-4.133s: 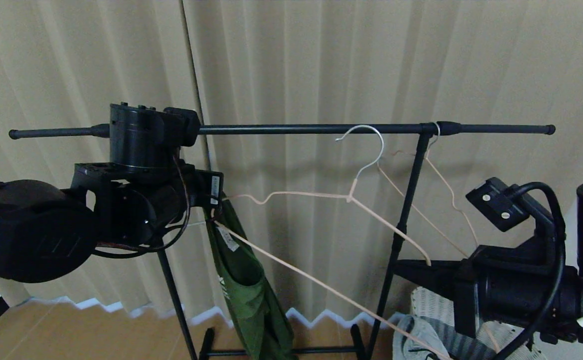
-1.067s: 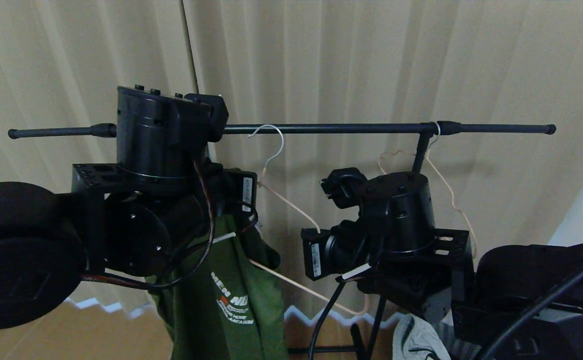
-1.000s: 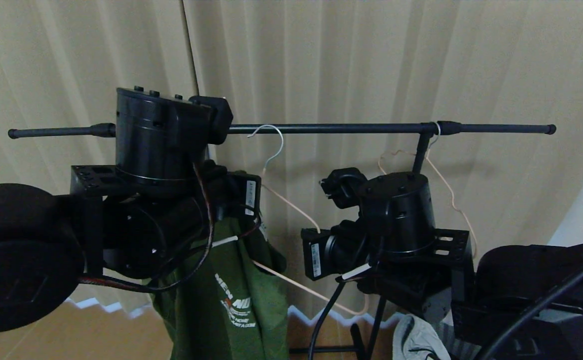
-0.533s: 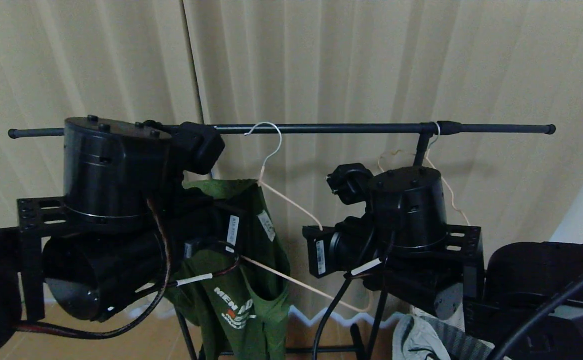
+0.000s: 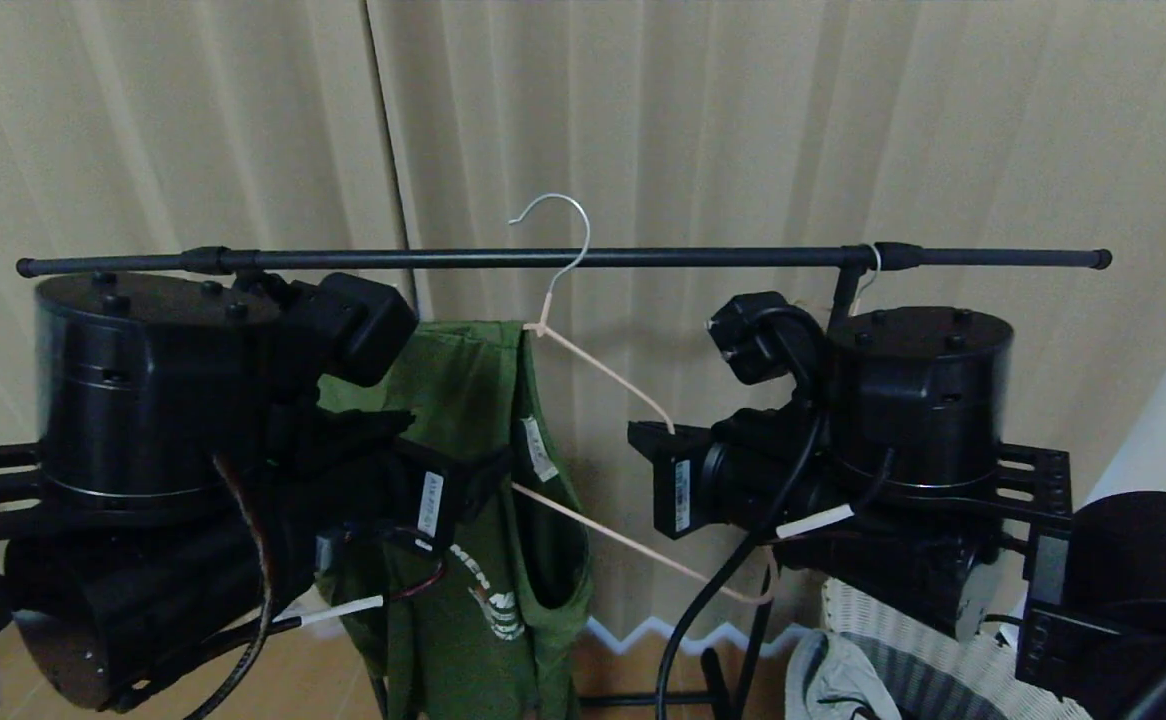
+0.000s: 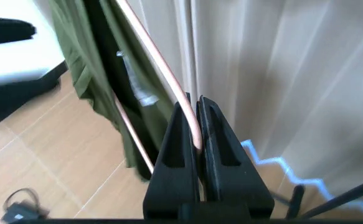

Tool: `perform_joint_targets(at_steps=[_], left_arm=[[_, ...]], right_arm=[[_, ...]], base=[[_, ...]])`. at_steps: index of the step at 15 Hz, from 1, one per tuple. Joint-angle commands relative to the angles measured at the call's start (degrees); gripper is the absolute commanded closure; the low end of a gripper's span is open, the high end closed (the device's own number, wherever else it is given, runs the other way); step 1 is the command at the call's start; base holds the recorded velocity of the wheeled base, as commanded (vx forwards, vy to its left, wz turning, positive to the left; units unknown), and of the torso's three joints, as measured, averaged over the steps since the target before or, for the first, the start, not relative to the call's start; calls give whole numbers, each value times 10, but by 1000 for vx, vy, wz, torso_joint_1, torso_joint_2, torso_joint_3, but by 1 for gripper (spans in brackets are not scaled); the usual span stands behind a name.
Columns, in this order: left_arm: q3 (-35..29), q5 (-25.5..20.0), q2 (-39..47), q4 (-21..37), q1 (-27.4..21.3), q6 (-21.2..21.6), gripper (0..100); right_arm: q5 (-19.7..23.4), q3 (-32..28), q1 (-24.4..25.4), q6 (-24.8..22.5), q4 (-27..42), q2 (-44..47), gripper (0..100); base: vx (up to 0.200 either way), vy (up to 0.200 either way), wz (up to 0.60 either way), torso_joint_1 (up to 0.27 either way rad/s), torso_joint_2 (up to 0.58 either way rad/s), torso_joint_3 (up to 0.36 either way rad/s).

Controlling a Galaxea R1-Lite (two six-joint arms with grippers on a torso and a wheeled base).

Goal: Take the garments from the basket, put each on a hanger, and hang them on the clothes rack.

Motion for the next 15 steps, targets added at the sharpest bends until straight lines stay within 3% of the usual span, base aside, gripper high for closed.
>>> perform_joint_targets(at_steps=[1,3,5,8,9,12,15], left_arm=[[21,-24,-39,-1,-2,1,0],[29,-38,-57,-1,-2,6,0],[49,-49,-98,-14,14,56,0],[67,-102,-106,-85,66,173,0],[68,-147,-103,-104,92,218,0],[64,-233,-93,-106,127,305,0],[53,-256,-62,-107,144,365,0]], right_arm=[[11,22,-17,-8,-7,-30,100],[31,37,-33,-18,-12,-42,100],[97,77,-78,-59,-32,-75,100],[145,103,-110,-88,-36,-85,100],[151,106,-110,-88,-36,-86,100],[173,113,-110,-106,-36,-86,100],[210,130,-109,-131,-69,-90,100]], base=[[0,0,0,0,0,0],[0,0,0,0,0,0],[0,0,0,0,0,0],[0,0,0,0,0,0],[0,0,0,0,0,0],[0,0,0,0,0,0],[0,0,0,0,0,0]])
